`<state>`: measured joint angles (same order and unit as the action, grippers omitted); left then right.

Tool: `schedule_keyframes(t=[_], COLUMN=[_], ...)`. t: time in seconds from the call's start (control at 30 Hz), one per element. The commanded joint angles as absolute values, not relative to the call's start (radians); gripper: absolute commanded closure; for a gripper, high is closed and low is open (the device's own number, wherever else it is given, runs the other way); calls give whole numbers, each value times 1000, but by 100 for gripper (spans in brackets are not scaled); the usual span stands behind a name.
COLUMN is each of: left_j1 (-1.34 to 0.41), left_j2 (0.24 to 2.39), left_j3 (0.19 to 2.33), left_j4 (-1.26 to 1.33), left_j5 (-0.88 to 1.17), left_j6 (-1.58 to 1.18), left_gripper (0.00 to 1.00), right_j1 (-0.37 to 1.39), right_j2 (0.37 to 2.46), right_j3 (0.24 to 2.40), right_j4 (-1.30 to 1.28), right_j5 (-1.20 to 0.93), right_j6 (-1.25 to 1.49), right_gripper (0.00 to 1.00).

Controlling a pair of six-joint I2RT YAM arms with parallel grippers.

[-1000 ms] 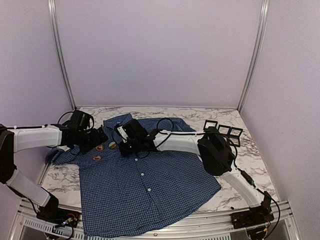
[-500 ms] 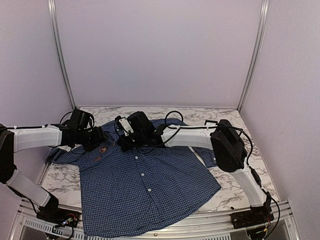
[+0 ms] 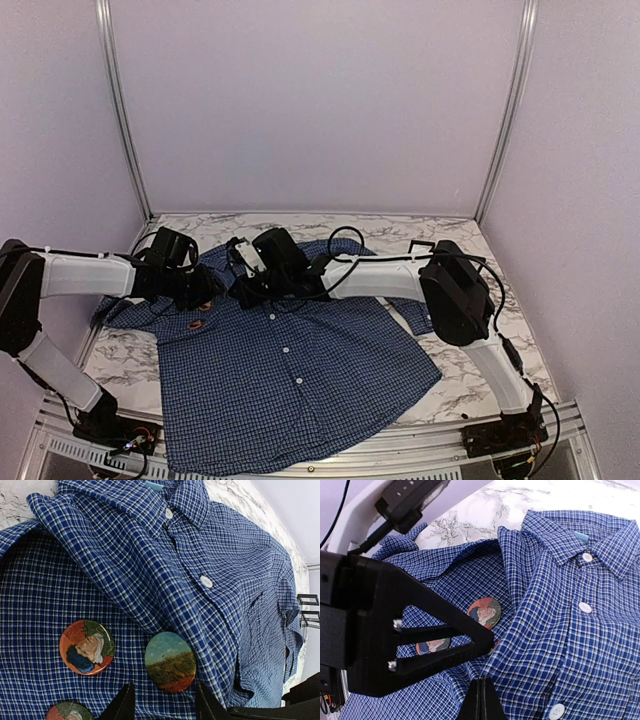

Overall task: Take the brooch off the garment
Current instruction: Pick up the brooch from the flattened clothing.

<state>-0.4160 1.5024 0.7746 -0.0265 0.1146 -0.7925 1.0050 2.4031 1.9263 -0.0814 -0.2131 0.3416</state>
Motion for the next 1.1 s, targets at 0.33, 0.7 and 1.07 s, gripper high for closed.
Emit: schedule_keyframes(t=[0.33,0.7,1.07], left_j1=[-430,-439,-449], left_j2=[1569,1573,1584], left_j3=[812,832,861], left_j4=[-9,-21,-89], left_j5=[108,97,5], left_j6=[-761,-753,-743], left_gripper=[56,53,63], right_j1=[1018,1018,1022], right_j2=[2384,2381,2376], right_j3=[1959,1961,1966], right_j4=[-70,-74,-78], right_j5=[-240,-234,-227], right_j6=[350,350,346], right_gripper=[100,100,100])
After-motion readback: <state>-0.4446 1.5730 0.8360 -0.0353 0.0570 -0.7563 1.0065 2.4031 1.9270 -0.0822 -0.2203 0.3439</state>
